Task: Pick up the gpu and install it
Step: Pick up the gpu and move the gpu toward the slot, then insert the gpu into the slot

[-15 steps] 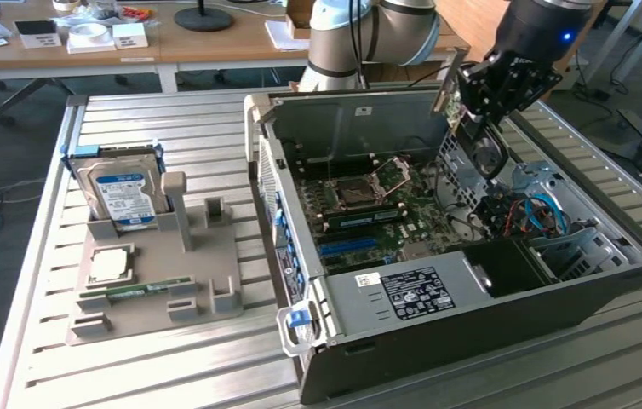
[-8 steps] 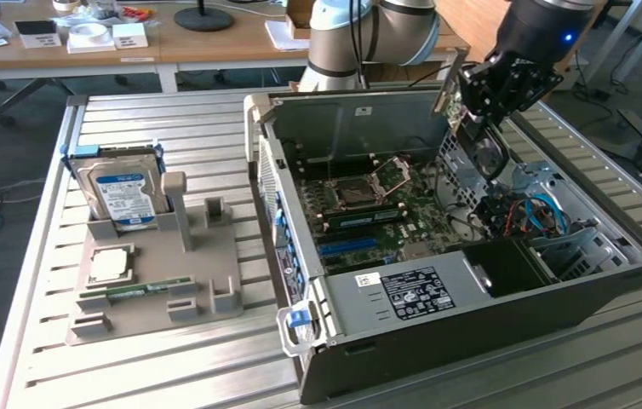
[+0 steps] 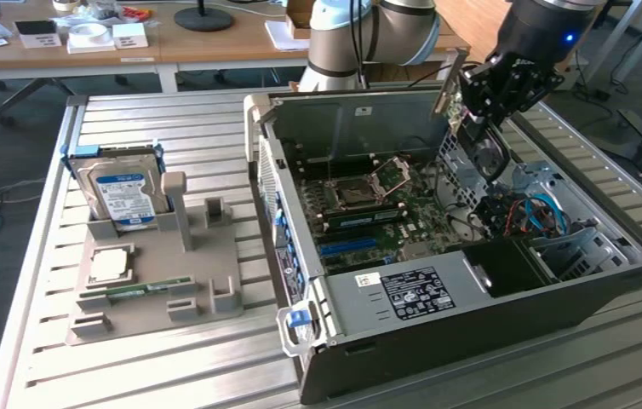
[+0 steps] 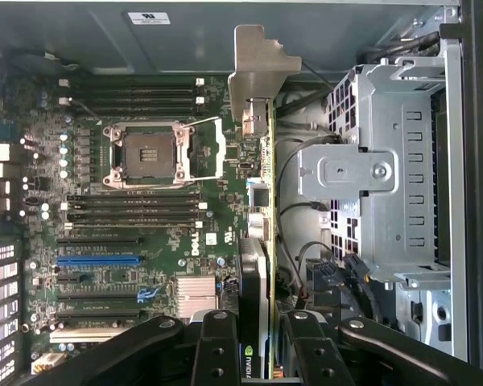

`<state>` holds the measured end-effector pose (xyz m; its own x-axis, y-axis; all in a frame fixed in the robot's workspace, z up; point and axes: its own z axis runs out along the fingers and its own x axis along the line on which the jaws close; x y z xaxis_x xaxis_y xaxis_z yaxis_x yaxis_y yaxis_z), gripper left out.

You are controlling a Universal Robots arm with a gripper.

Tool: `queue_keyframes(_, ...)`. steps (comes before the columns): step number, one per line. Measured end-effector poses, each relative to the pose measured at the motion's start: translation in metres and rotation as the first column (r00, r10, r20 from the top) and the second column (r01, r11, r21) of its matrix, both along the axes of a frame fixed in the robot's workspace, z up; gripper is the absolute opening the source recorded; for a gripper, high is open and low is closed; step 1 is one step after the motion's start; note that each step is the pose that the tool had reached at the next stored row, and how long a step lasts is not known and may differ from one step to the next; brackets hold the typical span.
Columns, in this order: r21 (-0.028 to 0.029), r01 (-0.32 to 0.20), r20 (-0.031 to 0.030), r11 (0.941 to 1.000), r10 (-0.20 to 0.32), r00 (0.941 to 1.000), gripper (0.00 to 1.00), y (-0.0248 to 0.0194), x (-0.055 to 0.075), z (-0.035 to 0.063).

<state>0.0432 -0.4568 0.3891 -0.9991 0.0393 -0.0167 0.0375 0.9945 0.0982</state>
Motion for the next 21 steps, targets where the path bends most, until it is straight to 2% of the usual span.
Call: queue_keyframes(21,-0.0011,-0.002,0.0,1.0,0.002,1.0,0.26,-0.0009,0.0,-0.0001)
